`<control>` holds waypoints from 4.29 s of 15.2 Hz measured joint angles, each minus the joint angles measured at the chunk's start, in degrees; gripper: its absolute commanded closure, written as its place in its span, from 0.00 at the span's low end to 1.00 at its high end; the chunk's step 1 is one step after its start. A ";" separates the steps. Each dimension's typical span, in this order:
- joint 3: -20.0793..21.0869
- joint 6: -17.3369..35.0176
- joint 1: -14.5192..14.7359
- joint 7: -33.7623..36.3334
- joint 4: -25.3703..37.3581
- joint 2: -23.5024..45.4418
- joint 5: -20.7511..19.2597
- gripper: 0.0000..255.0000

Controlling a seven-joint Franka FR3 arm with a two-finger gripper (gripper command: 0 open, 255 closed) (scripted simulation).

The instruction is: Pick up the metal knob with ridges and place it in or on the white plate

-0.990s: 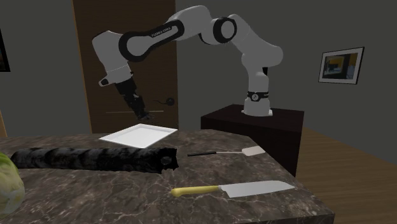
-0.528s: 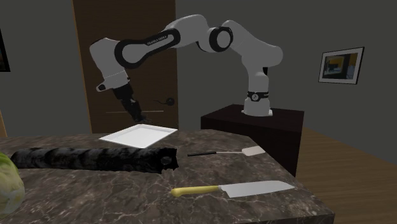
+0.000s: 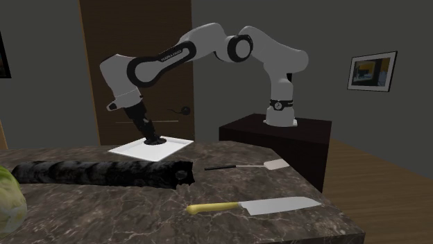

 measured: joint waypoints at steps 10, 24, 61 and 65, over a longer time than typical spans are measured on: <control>0.08 0.78 -0.08 0.12 0.87 1.63 0.07 0.00; 0.11 -5.29 -0.14 0.26 6.99 1.65 0.04 0.00; 1.69 46.33 -0.79 -3.50 -47.50 -21.64 5.18 1.00; 1.38 44.24 -0.41 -3.12 -47.81 -23.98 4.88 1.00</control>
